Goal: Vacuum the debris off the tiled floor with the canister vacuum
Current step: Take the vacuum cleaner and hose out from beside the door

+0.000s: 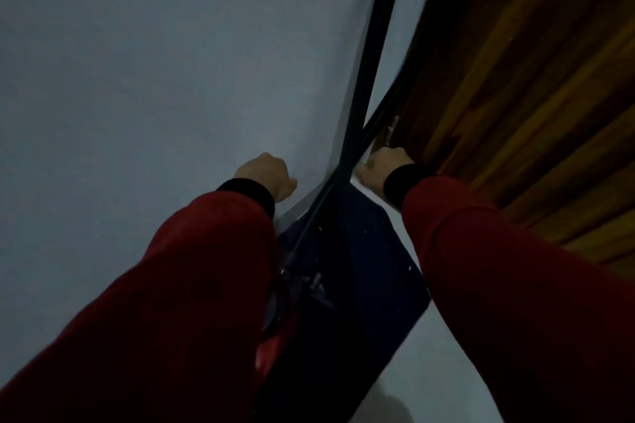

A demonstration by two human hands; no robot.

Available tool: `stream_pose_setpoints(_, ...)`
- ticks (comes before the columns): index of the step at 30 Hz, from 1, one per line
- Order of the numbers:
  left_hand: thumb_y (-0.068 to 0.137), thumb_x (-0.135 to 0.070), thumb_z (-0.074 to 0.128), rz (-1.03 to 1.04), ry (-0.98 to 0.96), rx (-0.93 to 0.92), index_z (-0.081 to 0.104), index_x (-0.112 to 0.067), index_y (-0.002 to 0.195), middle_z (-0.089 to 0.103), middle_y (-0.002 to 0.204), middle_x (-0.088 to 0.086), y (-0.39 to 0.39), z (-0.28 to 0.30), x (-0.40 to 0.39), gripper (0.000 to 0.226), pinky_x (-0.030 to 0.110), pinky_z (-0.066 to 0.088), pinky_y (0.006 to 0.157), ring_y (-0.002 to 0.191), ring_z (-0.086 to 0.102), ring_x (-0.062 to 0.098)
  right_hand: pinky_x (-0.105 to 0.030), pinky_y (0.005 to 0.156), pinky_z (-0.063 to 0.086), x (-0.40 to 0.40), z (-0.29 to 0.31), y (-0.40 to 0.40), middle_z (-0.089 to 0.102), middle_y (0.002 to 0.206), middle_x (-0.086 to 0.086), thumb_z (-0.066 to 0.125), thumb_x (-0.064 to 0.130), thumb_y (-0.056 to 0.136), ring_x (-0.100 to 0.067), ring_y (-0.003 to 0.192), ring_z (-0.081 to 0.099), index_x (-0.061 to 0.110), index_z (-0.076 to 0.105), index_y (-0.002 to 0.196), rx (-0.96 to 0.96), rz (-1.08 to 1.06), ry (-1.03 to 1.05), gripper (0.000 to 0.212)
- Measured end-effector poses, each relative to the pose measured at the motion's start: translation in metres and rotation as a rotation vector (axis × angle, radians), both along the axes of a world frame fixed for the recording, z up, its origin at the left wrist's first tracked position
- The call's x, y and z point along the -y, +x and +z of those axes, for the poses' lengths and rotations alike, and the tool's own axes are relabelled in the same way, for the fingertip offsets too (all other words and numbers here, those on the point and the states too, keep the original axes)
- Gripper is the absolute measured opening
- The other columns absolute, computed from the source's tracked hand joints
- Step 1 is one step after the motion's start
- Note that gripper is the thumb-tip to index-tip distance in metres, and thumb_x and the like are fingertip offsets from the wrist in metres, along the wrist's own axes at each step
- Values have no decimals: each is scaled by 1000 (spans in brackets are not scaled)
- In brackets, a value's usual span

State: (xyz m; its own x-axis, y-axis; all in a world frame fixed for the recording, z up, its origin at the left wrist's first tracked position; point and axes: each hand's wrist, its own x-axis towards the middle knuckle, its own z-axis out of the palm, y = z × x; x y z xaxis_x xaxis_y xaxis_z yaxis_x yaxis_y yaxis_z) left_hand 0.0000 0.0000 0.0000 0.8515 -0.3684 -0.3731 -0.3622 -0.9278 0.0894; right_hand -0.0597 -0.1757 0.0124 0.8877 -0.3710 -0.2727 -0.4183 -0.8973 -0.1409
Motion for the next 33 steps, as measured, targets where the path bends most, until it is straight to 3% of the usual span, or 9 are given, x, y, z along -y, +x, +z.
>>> stream_pose_setpoints(5, 99, -41, 34, -14, -73, 80, 52, 4, 125, 50, 133, 22, 29, -80, 0, 55, 39, 44, 94, 117, 52, 34, -36, 88, 52, -6, -63, 23, 66, 116, -16, 43, 31, 98, -32, 106, 61, 1, 66, 114, 177, 9, 29, 41)
stream_pose_setpoints(9, 100, -40, 30, -35, -170, 101, 56, 7, 116, 56, 124, 24, 50, -139, 8, 57, 38, 45, 90, 113, 54, 34, -27, 96, 44, 1, -103, 35, 61, 130, -10, 50, 20, 95, -24, 112, 58, 13, 59, 129, 402, 108, 59, 36)
stream_pose_setpoints(12, 99, -39, 31, -27, -269, 32, 58, 7, 112, 58, 119, 24, 57, -175, 16, 55, 36, 45, 86, 108, 56, 34, -26, 97, 42, 5, -119, 40, 58, 133, -10, 53, 12, 93, -10, 92, 58, 18, 53, 135, 490, 163, 127, 43)
stream_pose_setpoints(13, 99, -40, 32, -21, -303, 4, 57, 6, 114, 58, 121, 23, 59, -183, 20, 54, 35, 45, 88, 109, 55, 34, -25, 100, 40, 8, -122, 43, 58, 134, -10, 53, 10, 92, -8, 94, 58, 19, 52, 136, 508, 170, 143, 44)
stream_pose_setpoints(16, 99, -40, 34, -24, -423, -71, 51, 1, 127, 54, 129, 21, 67, -209, 35, 53, 36, 44, 96, 116, 53, 34, -26, 115, 20, 15, -133, 58, 49, 144, -1, 52, 7, 93, -21, 133, 42, 22, 49, 138, 543, 185, 138, 48)
stream_pose_setpoints(19, 99, -37, 37, -67, -604, -103, 45, -6, 136, 55, 131, 21, 73, -234, 47, 50, 33, 42, 99, 119, 52, 33, -33, 122, 9, 19, -150, 75, 45, 148, 1, 54, 7, 93, -19, 137, 37, 22, 45, 142, 603, 199, 129, 51)
stream_pose_setpoints(23, 100, -36, 39, -96, -781, -187, 27, -22, 149, 47, 142, 17, 75, -251, 51, 52, 29, 34, 107, 129, 45, 30, -49, 115, 29, 26, -173, 91, 46, 146, -4, 60, 13, 91, -18, 135, 41, 24, 43, 143, 652, 247, 153, 55)
stream_pose_setpoints(28, 99, -31, 44, -42, -963, -357, 29, -26, 147, 48, 142, 7, 76, -247, 56, 50, 15, 33, 91, 125, 49, 19, -23, 97, 27, 29, -185, 96, 50, 133, -6, 63, 33, 90, -14, 106, 43, 33, 37, 145, 618, 221, -9, 60)
stream_pose_setpoints(33, 95, -17, 54, 47, -1050, -453, 24, -19, 149, 42, 147, 5, 76, -245, 67, 62, 12, 31, 86, 130, 44, 20, -22, 97, 27, 25, -177, 88, 54, 127, -5, 66, 37, 87, -16, 109, 47, 34, 44, 141, 598, 214, -10, 58)
